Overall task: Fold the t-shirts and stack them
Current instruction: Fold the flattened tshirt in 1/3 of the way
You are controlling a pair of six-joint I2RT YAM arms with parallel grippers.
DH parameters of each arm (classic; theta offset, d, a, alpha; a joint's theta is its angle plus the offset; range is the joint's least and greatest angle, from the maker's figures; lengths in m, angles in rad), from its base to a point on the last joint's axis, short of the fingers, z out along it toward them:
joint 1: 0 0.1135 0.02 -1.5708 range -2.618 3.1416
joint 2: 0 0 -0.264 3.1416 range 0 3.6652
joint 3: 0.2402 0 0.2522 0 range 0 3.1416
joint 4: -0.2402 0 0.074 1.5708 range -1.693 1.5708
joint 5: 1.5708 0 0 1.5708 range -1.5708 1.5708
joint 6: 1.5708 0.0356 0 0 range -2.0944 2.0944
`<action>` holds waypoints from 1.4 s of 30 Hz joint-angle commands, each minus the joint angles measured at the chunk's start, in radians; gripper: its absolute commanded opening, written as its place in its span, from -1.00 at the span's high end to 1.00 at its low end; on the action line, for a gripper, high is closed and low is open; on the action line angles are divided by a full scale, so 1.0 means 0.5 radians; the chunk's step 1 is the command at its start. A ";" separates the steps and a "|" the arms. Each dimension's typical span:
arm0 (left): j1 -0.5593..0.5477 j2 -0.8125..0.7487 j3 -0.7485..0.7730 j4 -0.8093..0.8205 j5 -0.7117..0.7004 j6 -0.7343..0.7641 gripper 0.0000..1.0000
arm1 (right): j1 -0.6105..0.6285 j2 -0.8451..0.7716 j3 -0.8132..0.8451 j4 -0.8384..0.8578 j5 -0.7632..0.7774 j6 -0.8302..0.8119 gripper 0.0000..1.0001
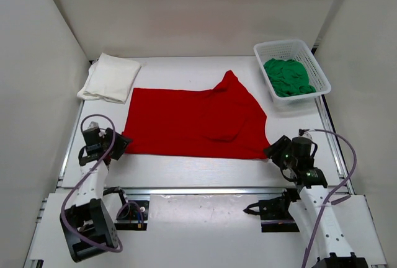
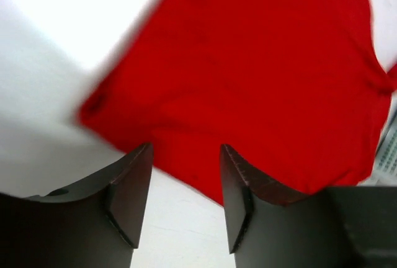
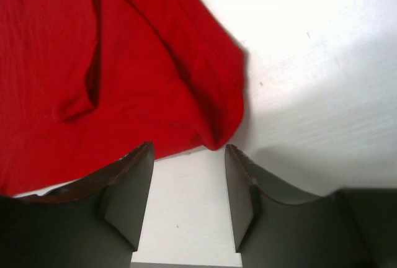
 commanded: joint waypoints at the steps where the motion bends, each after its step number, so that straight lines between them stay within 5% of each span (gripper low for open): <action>1: -0.222 -0.112 0.057 0.190 -0.043 0.007 -0.13 | 0.099 0.139 0.204 0.116 0.020 -0.236 0.19; 4: -0.681 -0.097 0.014 0.359 -0.148 -0.057 0.12 | 0.411 0.430 0.204 0.428 0.059 -0.264 1.00; 8: -1.341 0.074 0.081 0.553 -0.408 -0.121 0.41 | 0.792 0.963 0.330 0.772 0.131 -0.353 1.00; 13: -1.625 0.347 0.158 0.814 -0.378 -0.137 0.49 | 0.771 1.387 0.477 1.076 0.023 -0.414 1.00; 24: -1.815 0.673 0.085 1.124 -0.286 -0.173 0.48 | 0.805 1.793 0.618 1.221 -0.048 -0.393 1.00; 35: -1.757 0.658 -0.081 1.219 -0.212 -0.180 0.49 | 0.864 2.084 0.775 1.297 -0.139 -0.381 0.99; 42: -1.757 0.648 -0.145 1.241 -0.197 -0.198 0.50 | 0.759 2.483 1.292 1.365 -0.259 -0.313 1.00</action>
